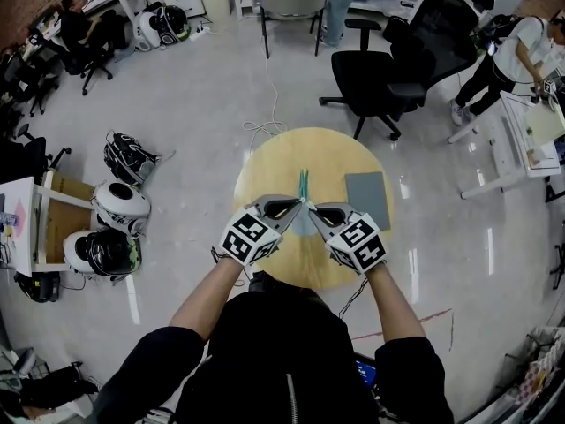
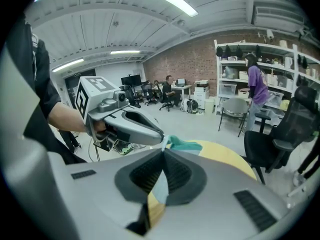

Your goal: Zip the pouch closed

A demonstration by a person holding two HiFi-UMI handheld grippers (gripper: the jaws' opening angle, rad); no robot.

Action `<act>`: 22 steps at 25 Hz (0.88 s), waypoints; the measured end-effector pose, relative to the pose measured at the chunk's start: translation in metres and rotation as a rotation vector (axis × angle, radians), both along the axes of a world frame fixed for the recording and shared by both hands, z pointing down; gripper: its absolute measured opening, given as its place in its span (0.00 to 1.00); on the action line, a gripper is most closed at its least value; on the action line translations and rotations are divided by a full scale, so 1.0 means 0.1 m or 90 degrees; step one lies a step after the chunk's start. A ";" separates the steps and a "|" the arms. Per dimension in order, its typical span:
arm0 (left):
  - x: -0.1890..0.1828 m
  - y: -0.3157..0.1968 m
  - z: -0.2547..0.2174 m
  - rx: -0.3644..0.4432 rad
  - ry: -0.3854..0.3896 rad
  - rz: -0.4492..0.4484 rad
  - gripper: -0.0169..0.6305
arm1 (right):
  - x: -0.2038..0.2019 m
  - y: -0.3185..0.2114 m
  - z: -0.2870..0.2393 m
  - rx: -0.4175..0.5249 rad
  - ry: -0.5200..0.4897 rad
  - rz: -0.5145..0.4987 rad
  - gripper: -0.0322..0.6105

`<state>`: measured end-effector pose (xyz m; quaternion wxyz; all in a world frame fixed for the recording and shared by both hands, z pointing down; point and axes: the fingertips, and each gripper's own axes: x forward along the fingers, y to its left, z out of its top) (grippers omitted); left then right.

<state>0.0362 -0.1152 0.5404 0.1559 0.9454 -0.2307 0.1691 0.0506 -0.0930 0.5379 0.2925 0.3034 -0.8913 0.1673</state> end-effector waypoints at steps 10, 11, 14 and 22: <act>-0.06 -0.04 0.04 -0.007 -0.007 -0.007 0.04 | 0.01 0.03 0.01 -0.011 -0.010 0.005 0.06; -0.06 -0.03 0.05 -0.008 -0.007 -0.008 0.04 | 0.00 0.04 0.01 -0.010 -0.008 0.004 0.06; -0.11 -0.05 0.08 -0.013 -0.013 -0.019 0.04 | -0.02 0.06 0.00 -0.010 -0.007 0.002 0.05; -0.18 -0.13 0.14 -0.014 -0.023 -0.030 0.04 | -0.01 0.07 0.00 -0.008 -0.011 -0.002 0.05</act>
